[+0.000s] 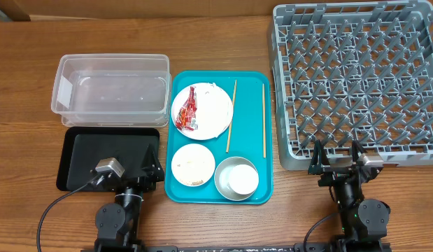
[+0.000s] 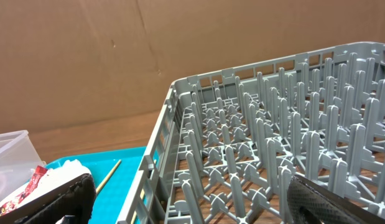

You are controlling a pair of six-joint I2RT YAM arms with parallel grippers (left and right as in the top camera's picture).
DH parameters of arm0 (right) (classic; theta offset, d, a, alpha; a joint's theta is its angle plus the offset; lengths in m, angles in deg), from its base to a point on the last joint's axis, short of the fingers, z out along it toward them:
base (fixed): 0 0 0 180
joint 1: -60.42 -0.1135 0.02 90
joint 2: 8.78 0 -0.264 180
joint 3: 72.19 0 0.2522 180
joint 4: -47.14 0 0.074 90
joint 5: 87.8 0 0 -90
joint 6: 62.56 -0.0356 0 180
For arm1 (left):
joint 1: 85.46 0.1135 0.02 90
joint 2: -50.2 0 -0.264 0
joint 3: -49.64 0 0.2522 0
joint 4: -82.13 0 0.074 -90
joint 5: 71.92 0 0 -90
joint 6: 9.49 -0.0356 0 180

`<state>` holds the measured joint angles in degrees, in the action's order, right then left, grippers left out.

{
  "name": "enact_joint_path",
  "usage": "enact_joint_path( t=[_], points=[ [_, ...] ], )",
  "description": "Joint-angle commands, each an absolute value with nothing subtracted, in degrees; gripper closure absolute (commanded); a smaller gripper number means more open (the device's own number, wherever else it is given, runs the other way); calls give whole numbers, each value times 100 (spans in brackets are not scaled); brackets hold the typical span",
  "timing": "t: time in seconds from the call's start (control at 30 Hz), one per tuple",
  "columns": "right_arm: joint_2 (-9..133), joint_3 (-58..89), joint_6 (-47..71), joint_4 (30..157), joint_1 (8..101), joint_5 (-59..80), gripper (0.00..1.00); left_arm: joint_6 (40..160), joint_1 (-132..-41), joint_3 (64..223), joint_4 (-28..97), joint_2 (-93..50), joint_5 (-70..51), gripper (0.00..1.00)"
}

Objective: Sort waste into correct bins and load items into the dishwasher

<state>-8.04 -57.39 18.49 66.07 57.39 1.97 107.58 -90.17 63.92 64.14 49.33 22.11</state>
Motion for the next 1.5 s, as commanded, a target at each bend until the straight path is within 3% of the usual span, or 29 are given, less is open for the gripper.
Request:
enact_joint_path(
  t=[0.0,1.4,1.47],
  points=[
    [-861,-5798,1847,6566,5761,212,0,10819,-8956,6374,6425,4994,2205,0],
    [-861,-5798,1842,6520,5759,221,0,10819,-8956,6374,6425,4994,2205,0],
    [-861,-5798,1543,6542,5755,676,0,10819,-8956,6374,6425,4994,2205,0]
  ],
)
